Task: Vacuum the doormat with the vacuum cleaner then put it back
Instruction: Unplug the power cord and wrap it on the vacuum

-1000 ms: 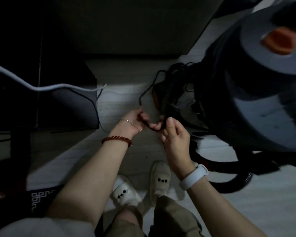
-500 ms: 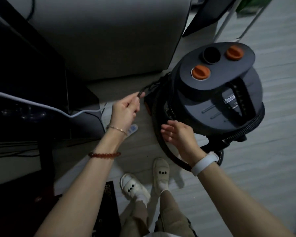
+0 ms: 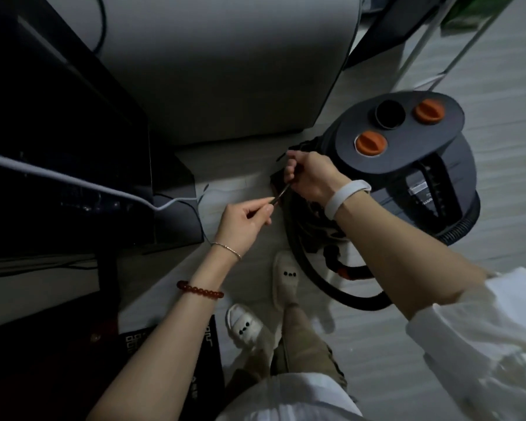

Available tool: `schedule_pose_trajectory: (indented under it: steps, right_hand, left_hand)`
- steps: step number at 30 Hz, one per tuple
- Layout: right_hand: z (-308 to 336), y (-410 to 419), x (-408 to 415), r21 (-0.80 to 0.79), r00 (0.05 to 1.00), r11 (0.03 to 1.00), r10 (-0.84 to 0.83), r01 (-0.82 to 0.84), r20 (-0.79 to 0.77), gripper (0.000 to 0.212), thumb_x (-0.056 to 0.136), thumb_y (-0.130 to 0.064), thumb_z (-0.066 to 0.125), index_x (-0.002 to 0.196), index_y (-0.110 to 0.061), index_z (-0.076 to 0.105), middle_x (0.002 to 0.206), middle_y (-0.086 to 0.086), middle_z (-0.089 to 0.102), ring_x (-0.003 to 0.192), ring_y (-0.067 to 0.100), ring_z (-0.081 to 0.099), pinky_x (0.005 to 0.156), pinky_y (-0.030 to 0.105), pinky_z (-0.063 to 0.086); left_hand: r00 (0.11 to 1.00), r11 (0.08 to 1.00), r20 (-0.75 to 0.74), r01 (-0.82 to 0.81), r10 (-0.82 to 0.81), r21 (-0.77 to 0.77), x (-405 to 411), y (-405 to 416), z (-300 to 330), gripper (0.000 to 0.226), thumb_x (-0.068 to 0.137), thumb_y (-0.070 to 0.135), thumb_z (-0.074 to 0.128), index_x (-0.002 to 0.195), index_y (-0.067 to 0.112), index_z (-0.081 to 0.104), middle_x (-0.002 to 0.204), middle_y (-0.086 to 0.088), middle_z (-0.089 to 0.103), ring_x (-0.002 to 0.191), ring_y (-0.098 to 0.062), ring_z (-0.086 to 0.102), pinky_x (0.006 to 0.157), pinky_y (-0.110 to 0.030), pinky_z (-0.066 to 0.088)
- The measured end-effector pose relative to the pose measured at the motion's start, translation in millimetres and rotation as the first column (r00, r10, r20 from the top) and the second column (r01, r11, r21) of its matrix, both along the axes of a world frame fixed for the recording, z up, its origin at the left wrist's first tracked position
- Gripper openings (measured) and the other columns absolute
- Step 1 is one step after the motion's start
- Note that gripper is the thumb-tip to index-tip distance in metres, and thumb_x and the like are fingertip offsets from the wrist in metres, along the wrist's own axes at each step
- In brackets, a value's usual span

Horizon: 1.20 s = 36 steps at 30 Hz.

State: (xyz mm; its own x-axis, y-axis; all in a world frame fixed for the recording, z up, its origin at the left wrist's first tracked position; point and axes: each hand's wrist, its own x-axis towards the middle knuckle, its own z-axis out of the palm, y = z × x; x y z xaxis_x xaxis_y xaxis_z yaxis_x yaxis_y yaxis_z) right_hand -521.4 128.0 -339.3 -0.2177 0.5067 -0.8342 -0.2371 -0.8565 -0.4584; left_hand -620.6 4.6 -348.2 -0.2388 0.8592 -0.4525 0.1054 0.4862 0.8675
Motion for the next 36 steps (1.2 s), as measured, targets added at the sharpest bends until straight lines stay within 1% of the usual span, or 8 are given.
schedule_pose_trajectory:
  steps: [5,10,13,17,23,28,31,36]
  right_hand:
    - [15,89,2,0.115,1.0,0.993,-0.001,0.003,-0.017,0.026,0.1,-0.011,0.028,0.082,-0.013,0.047,0.062,-0.001,0.036,0.047,0.008,0.037,0.041,0.016,0.033]
    - [43,184,26,0.246,0.994,0.963,-0.102,0.11,-0.044,0.027,0.098,-0.007,0.026,0.079,-0.015,0.043,0.038,-0.008,0.039,0.029,0.003,0.036,0.034,0.013,0.029]
    - [59,222,52,0.323,0.963,0.912,-0.269,0.252,0.011,0.027,0.098,-0.009,0.03,0.077,-0.014,0.046,0.051,-0.003,0.037,0.034,0.004,0.034,0.035,0.015,0.028]
    - [76,242,88,0.43,0.914,0.832,-0.404,0.351,0.037,0.027,0.1,-0.012,0.027,0.085,-0.012,0.048,0.06,0.0,0.033,0.038,0.007,0.034,0.039,0.017,0.029]
    - [93,230,126,0.44,0.854,0.764,-0.52,0.472,-0.012,0.028,0.101,-0.012,0.028,0.085,-0.011,0.051,0.06,0.0,0.032,0.041,0.008,0.031,0.042,0.018,0.028]
    - [105,235,169,0.451,0.733,0.661,-0.68,0.6,0.021,0.028,0.1,-0.008,0.028,0.083,-0.009,0.049,0.06,0.001,0.03,0.032,0.004,0.031,0.036,0.016,0.027]
    - [107,214,172,0.464,0.767,0.697,-0.639,0.547,0.056,0.028,0.1,-0.009,0.029,0.082,-0.009,0.05,0.054,-0.001,0.033,0.03,0.003,0.031,0.034,0.014,0.026]
    - [103,132,135,0.441,0.944,0.874,-0.294,0.202,0.148,0.027,0.1,-0.012,0.032,0.086,-0.008,0.054,0.056,0.002,0.033,0.031,0.001,0.03,0.035,0.012,0.024]
  left_hand:
    - [0.994,0.995,0.056,-0.096,0.098,-0.033,2,65,7,0.026,0.091,0.003,0.052,0.116,0.001,0.06,0.068,0.004,0.059,0.046,0.007,0.051,0.056,-0.008,0.045]
    - [0.998,0.997,0.033,-0.057,0.056,0.047,21,170,31,0.027,0.092,0.002,0.051,0.118,-0.001,0.059,0.067,0.003,0.058,0.047,0.008,0.052,0.057,-0.008,0.044]
    - [1.0,0.996,-0.011,0.021,-0.02,0.09,40,220,43,0.027,0.092,0.002,0.05,0.117,0.0,0.06,0.074,0.0,0.062,0.058,0.002,0.055,0.066,-0.018,0.048]
    - [0.997,0.991,-0.016,0.083,-0.081,0.104,65,254,57,0.025,0.093,0.001,0.049,0.113,0.0,0.062,0.093,-0.004,0.064,0.079,-0.017,0.06,0.08,-0.03,0.05]
    - [0.988,0.99,0.077,0.132,-0.136,0.053,82,255,74,0.021,0.093,-0.001,0.047,0.107,-0.005,0.062,0.082,-0.001,0.062,0.059,0.008,0.061,0.061,-0.006,0.047]
    - [0.967,0.968,0.042,0.251,-0.251,0.02,101,259,83,0.016,0.091,0.006,0.053,0.098,0.012,0.066,0.095,-0.005,0.065,0.087,-0.013,0.06,0.079,-0.018,0.047]
    - [0.947,0.947,-0.026,0.32,-0.32,-0.018,108,263,84,0.015,0.092,0.014,0.053,0.098,0.02,0.065,0.092,0.0,0.066,0.091,-0.013,0.062,0.087,-0.025,0.047]
    - [0.963,0.963,-0.056,0.262,-0.265,-0.064,103,246,88,0.023,0.095,0.014,0.047,0.111,0.012,0.063,0.092,-0.002,0.064,0.09,-0.015,0.063,0.088,-0.03,0.048]
